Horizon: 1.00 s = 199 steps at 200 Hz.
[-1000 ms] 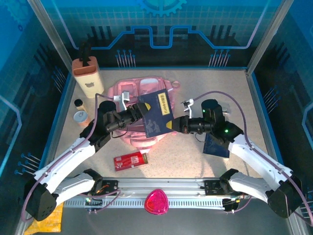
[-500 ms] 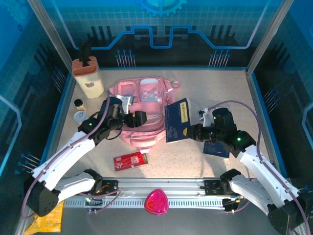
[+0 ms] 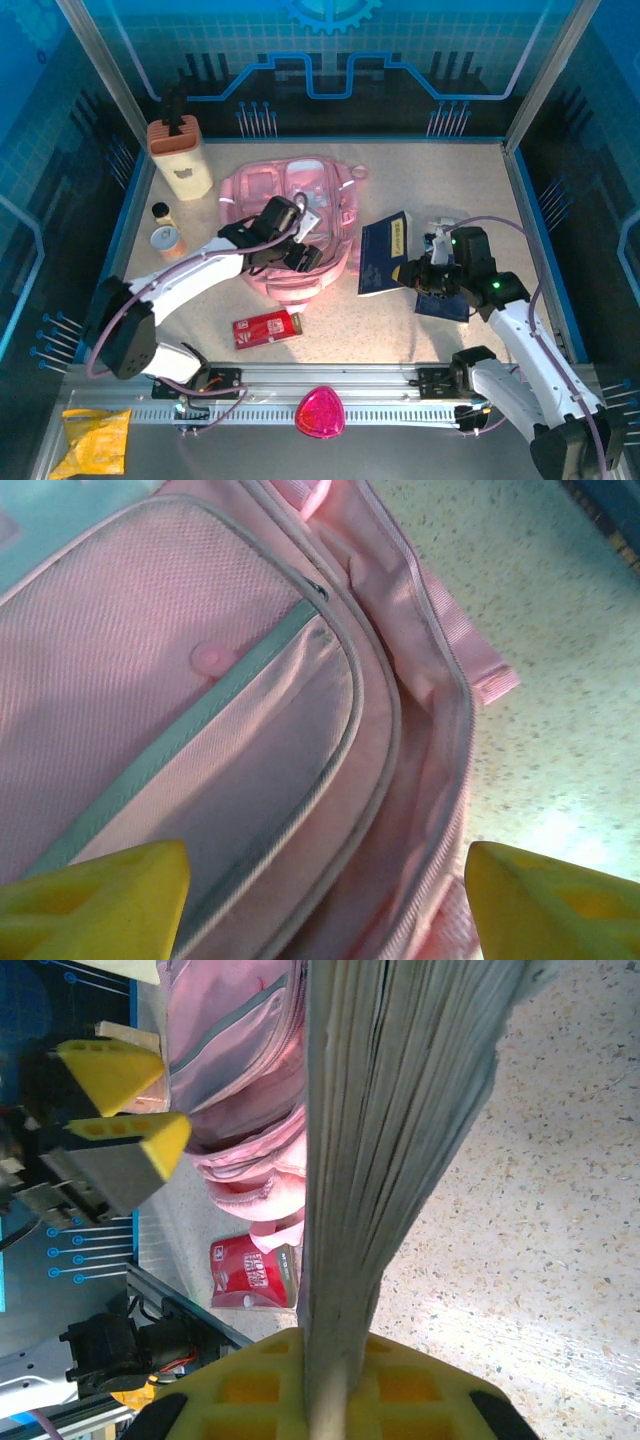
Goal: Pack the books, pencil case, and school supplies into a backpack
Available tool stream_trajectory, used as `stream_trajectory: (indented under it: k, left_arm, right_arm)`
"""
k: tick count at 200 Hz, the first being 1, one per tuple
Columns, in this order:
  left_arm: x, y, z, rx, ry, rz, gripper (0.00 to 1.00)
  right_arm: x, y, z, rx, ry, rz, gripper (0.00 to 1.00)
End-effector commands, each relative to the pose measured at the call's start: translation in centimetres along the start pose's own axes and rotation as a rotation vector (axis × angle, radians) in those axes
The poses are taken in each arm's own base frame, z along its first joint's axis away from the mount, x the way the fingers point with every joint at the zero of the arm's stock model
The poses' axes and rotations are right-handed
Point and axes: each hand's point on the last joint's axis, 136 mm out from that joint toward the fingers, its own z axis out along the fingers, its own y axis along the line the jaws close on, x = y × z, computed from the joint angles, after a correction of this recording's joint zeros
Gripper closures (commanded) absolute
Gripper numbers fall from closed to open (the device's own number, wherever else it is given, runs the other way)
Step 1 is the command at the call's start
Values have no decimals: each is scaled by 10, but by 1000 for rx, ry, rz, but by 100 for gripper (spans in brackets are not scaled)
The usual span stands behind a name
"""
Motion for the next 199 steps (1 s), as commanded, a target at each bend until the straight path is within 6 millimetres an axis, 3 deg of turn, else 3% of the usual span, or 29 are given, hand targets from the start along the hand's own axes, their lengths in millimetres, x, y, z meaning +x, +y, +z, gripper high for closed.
stream_trajectory:
  k: [1, 34, 67, 89, 121, 144, 159, 199]
  left_arm:
    - [-7, 10, 15, -95, 33, 132, 27]
    - [-6, 7, 39, -117, 95, 182, 27]
    - [-2, 26, 62, -230, 150, 221, 27]
    - [-8, 30, 63, -263, 157, 231, 45]
    - [-31, 25, 43, -250, 80, 233, 78]
    - [-53, 28, 20, -274, 12, 238, 94]
    - [-67, 28, 4, -284, -28, 243, 100]
    - [-110, 35, -41, -294, -152, 217, 100]
  right_arm:
    - [-1, 7, 0, -52, 11, -19, 100]
    - [-3, 5, 4, -66, 16, -8, 100]
    - [-4, 5, 8, -90, 23, 8, 100]
    - [-3, 5, 8, -86, 32, 1, 100]
    - [-2, 1, 3, -64, 28, 1, 100]
    - [2, 2, 0, -58, 40, -2, 100]
    - [4, 3, -2, -56, 51, 4, 100]
    - [12, 10, -1, -83, 93, 22, 100]
